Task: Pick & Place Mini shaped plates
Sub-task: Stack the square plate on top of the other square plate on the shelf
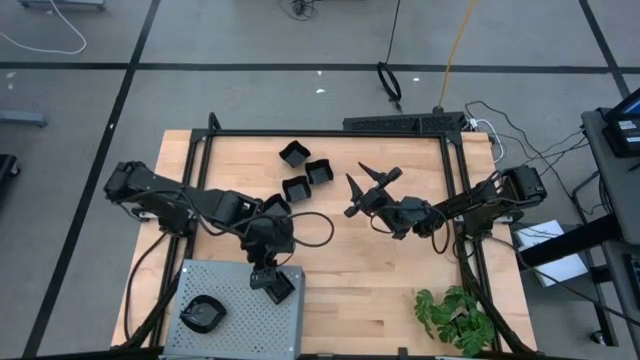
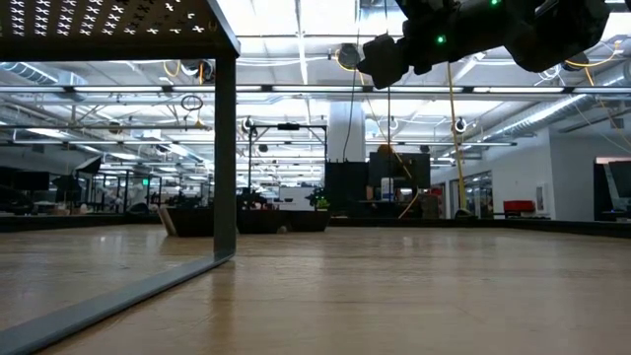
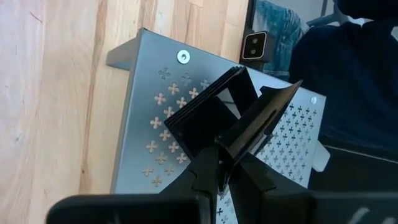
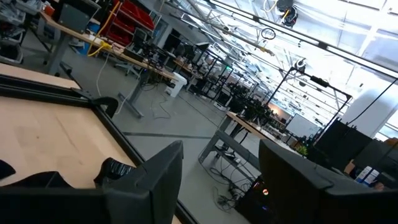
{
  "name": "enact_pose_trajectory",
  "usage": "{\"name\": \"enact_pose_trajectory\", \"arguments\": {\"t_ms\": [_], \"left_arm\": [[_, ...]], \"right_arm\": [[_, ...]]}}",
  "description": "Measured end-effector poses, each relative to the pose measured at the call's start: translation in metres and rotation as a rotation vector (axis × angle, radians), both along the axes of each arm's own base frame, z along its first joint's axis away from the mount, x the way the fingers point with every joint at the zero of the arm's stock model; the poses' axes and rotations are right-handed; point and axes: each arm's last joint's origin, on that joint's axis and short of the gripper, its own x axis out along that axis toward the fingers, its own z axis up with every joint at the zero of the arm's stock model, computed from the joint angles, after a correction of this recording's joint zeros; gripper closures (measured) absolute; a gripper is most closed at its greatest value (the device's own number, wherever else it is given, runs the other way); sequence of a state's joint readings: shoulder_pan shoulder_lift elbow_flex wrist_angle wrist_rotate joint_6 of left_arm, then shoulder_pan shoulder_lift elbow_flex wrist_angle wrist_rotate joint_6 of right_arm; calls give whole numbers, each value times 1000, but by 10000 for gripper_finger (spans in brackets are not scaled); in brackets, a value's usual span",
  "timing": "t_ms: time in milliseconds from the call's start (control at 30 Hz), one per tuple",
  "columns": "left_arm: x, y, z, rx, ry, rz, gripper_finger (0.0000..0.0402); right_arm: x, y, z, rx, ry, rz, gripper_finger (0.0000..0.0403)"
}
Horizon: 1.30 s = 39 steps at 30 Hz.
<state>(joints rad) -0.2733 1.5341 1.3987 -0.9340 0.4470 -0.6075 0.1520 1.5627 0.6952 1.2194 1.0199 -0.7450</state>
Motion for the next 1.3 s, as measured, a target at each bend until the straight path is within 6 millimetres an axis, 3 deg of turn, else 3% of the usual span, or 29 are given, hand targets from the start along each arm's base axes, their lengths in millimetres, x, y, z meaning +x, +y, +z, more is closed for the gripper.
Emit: {"name": "enact_pose_trajectory", "arguments": {"t_ms": [267, 933, 1067, 1300], "left_arm": [[0, 7, 5, -93, 33, 39, 369], [-1, 8, 3, -87, 87, 97, 365], [-3, 9, 2, -73, 94, 88, 339], [-4, 9, 2, -76, 105, 66, 258]], "right_arm": [[0, 0, 0, 3, -3, 1, 202], [0, 0, 0, 10, -13, 5, 202], [0, 0, 0, 9, -12, 5, 204], [0, 0, 0, 12, -15, 4, 200]]}}
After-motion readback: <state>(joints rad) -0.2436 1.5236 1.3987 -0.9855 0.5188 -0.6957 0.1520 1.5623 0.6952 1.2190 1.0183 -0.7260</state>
